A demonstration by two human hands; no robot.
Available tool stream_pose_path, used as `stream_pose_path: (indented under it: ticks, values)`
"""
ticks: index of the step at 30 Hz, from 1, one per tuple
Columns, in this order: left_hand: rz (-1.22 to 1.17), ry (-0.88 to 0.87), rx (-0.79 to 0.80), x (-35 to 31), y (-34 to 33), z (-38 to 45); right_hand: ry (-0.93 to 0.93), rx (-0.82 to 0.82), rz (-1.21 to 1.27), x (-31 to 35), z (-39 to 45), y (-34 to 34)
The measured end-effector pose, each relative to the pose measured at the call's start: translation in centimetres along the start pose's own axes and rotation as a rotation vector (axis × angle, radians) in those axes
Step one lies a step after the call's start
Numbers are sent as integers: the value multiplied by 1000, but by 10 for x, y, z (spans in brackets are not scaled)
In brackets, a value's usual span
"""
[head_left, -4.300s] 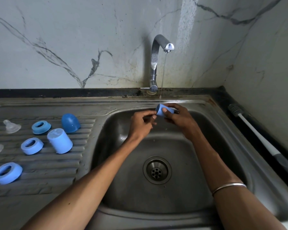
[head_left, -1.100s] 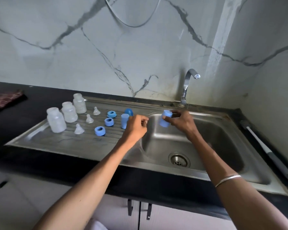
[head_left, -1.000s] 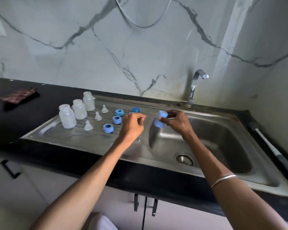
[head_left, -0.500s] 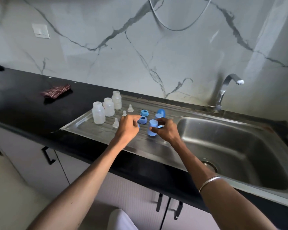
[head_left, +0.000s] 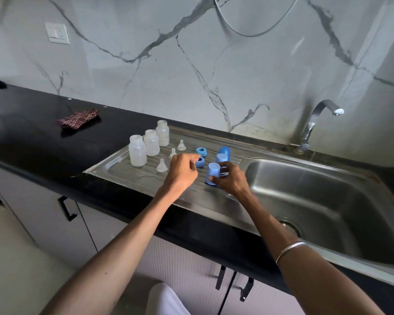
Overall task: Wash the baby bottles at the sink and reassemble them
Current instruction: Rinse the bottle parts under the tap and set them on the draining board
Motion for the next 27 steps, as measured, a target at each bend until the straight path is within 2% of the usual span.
stream_pose_path:
  ticks: [7,18,27]
  values:
    - [-67,-33,15,-22,-8,5,-26,38,51,-7,-3,19]
    - [-105,-145,167,-102,-93,-10,-51,-129,-22,-54,-6,109]
    - [-59,-173,267,-152,-176,-29,-168,-293,-119,-116,-14,187]
Point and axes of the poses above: each hand's wrist, its own z-axis towards the middle knuckle, its own y-axis out of the back of the hand, x = y × z, the point moved 1 cm from there along z, towards the middle knuckle, and after that the axes turned 7 degrees about -x, right-handed, at the moved point
